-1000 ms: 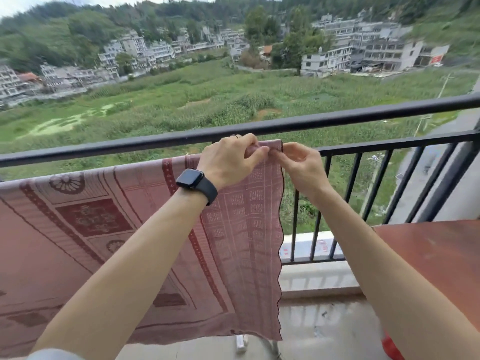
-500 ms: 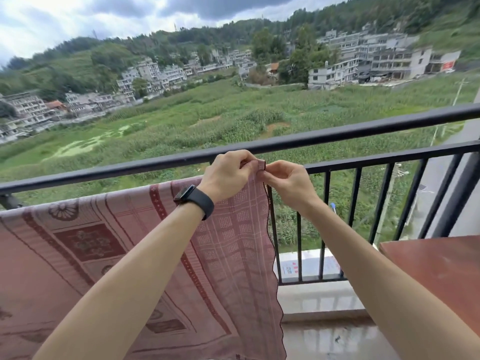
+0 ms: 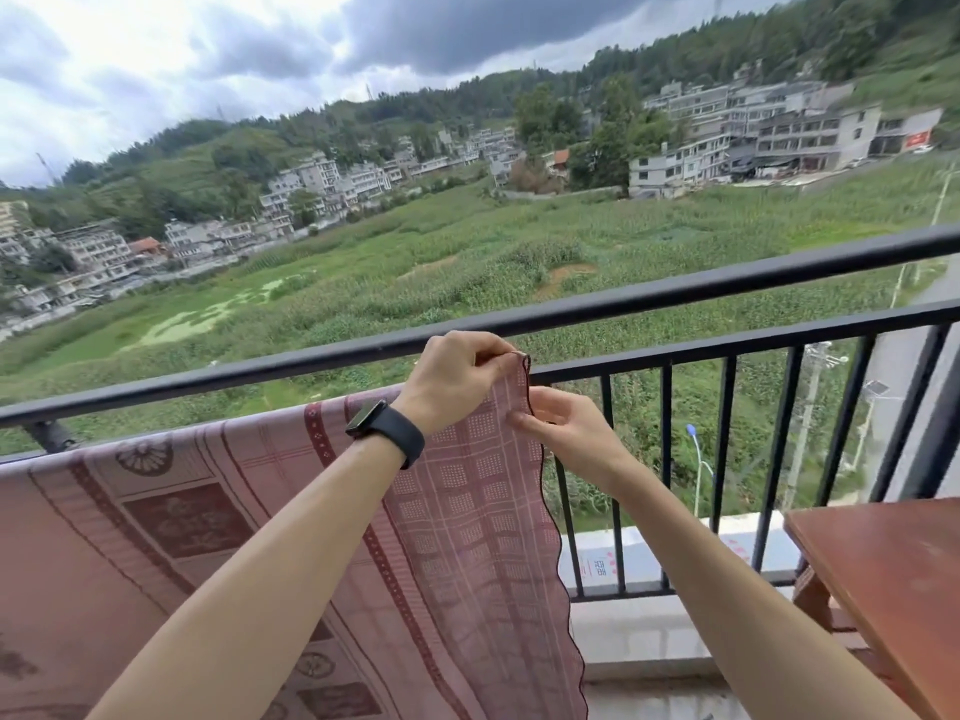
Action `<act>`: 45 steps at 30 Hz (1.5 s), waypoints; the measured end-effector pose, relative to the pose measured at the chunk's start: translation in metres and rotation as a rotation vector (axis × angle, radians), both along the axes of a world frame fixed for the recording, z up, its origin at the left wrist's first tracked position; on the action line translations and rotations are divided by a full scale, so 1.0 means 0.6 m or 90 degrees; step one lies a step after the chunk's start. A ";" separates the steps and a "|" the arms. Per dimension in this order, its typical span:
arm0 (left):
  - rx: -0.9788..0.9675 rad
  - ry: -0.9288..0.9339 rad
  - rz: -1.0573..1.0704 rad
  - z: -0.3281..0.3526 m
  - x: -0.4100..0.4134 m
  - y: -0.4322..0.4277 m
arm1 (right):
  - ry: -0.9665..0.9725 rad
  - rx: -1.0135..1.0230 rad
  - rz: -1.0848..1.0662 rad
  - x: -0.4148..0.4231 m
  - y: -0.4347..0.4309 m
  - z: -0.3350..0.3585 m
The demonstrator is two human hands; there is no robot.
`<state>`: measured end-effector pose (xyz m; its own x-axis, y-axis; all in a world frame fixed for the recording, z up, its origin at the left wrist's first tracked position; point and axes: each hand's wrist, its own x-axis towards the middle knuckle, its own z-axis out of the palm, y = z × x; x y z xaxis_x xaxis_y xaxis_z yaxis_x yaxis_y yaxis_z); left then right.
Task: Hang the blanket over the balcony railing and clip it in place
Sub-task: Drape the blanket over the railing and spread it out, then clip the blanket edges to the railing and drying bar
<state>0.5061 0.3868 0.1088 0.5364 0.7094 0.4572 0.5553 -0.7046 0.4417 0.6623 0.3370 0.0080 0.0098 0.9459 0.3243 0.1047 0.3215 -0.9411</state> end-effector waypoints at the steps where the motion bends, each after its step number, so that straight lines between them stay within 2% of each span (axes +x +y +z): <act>1: -0.005 -0.002 0.003 -0.001 0.000 0.000 | -0.026 0.003 -0.006 0.000 0.004 -0.007; 4: -0.015 0.010 0.005 0.001 0.000 -0.002 | -0.017 0.027 -0.093 -0.007 0.008 -0.015; 10: 0.050 0.071 0.009 -0.001 -0.011 -0.017 | 0.020 0.068 -0.198 -0.022 -0.004 -0.034; 16: 0.125 0.069 0.051 -0.015 0.002 -0.034 | 0.058 0.094 -0.227 -0.041 -0.024 -0.051; 19: 0.145 0.090 0.050 -0.027 0.004 -0.040 | 0.036 0.106 -0.257 -0.044 -0.037 -0.053; 24: 0.351 0.152 0.038 -0.048 0.028 -0.069 | -0.053 0.141 -0.350 -0.003 -0.108 -0.066; 27: 0.403 0.175 -0.027 -0.092 0.073 -0.101 | -0.119 0.132 -0.442 0.049 -0.185 -0.094; 32: 0.227 0.215 -0.170 -0.248 0.179 -0.168 | -0.364 0.012 -0.668 0.125 -0.344 -0.186; 37: 0.060 0.397 -0.332 -0.412 0.285 -0.267 | -0.594 -0.249 -0.771 0.142 -0.509 -0.304; 41: 0.013 0.479 -0.457 -0.491 0.325 -0.351 | -0.623 -0.484 -0.782 0.116 -0.621 -0.368; 45: 0.009 0.520 -0.532 -0.559 0.350 -0.408 | -0.576 -0.657 -0.787 0.100 -0.695 -0.420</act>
